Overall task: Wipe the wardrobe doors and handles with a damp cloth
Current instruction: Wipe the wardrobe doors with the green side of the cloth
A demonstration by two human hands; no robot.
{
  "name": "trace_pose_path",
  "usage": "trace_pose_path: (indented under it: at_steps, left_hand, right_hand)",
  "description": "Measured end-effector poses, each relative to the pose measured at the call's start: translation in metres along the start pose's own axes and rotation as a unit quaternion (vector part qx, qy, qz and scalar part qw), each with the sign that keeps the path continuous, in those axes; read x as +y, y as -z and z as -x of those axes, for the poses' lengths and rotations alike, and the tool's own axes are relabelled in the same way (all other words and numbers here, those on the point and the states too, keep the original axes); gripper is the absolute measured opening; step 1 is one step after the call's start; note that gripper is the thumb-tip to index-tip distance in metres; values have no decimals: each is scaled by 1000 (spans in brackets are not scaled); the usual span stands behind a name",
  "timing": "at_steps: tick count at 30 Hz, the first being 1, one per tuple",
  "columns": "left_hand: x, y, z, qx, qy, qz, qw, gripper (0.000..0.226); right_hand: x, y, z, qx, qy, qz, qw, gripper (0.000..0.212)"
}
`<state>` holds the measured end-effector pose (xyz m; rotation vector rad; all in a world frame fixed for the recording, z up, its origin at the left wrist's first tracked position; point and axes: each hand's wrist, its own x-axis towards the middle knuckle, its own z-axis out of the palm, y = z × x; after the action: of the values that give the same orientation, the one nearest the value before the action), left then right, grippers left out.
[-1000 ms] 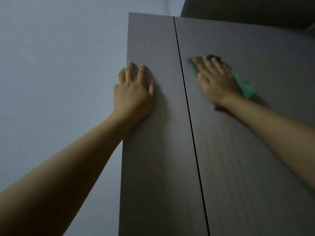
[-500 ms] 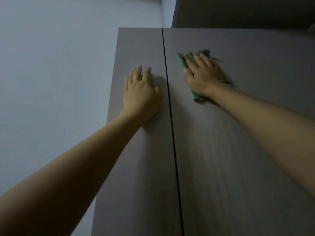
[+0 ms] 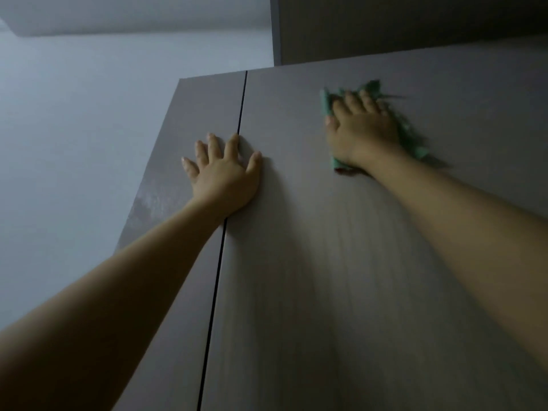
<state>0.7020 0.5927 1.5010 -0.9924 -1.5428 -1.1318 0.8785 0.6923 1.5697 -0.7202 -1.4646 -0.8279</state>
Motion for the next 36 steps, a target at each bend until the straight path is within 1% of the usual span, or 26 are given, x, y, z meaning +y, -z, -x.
trace_pose_path:
  at_steps: [3,4,5,6,7,8,10,11,12,13,15,17,18,20,21,23,25,26,27,29,30,31,32,33,34,36]
  left_hand:
    - [-2,-1,0,-2,5,2,1000,66]
    - [-2,-1,0,-6,6,1,1000,66]
    - [-1,0,-1,-7,6,0,1000,66]
    - [-1,0,-1,-6,5,-1,1000,67]
    - [-1,1,0,-6,5,-2,1000,67]
    - [-1,0,1,-6,4,-4,1000,67]
    - [-2,-2,2,-4,1,-8,1000,68]
    - [-3,-2,1,-3,-1,-9,1000,68]
    - [-4,-2,1,-2,-3,-8,1000,69]
    - [-5,-2,1,1,-3,-6,1000,69]
    - [-6,-2,1,7,-4,-7,1000,69]
    - [-6,-2,0,8,-5,-8,1000,69]
    - [-7,-3,0,7,-8,-6,1000,69]
    - [-9,-4,3,4,-19,-6,1000,70]
    - [-10,-4,3,4,-26,-6,1000,71]
    - [-11,-4,3,7,-31,1,1000,72]
    - [-11,-3,2,12,-25,14,1000,72]
    - [-10,-3,2,17,-25,20,999,72]
    - [-10,-3,3,24,-27,26,999,71]
    - [-11,-3,6,46,-44,40,997,67]
    - [-11,-3,8,59,-56,49,995,64]
    - [-10,-1,11,70,-68,59,993,61]
    - [-8,0,15,76,-79,66,992,58]
    - [-5,1,20,77,-88,69,991,54]
    - [-2,1,24,74,-95,71,990,51]
    - [7,0,36,66,-104,79,989,46]
  right_hand:
    - [-16,-4,43,-1,174,-25,984,53]
    - [-9,-3,53,-4,215,-27,976,53]
    - [0,0,54,-6,233,-19,972,56]
    - [9,0,47,1,231,-7,973,63]
    - [18,1,34,6,209,8,978,69]
    - [26,3,17,0,164,18,986,69]
    - [29,4,-10,-23,59,17,998,57]
    - [22,4,-16,-28,32,7,999,54]
    - [8,4,-15,-27,34,1,999,53]
    - [-6,3,-7,-24,61,-3,998,53]
    - [-29,-1,29,-25,156,-13,987,53]
    - [-27,-3,73,-15,230,-31,973,54]
    - [-18,-1,88,-5,245,-36,969,58]
    - [11,1,87,19,220,-34,975,69]
    - [24,1,74,31,187,-24,982,71]
    - [34,2,45,14,89,-1,996,63]
    - [19,1,34,5,23,3,1000,54]
    - [8,2,41,2,18,-1,1000,54]
    - [-3,-1,56,8,44,-6,999,56]
    - [-18,-5,98,23,150,-27,988,64]
    - [-16,-4,114,16,191,-42,981,66]
    - [-9,-2,119,7,213,-44,976,65]
    - [2,0,113,9,215,-36,976,65]
    - [15,0,99,24,195,-22,980,67]
    - [27,1,83,41,160,-11,986,68]
    - [41,3,54,29,44,14,999,63]
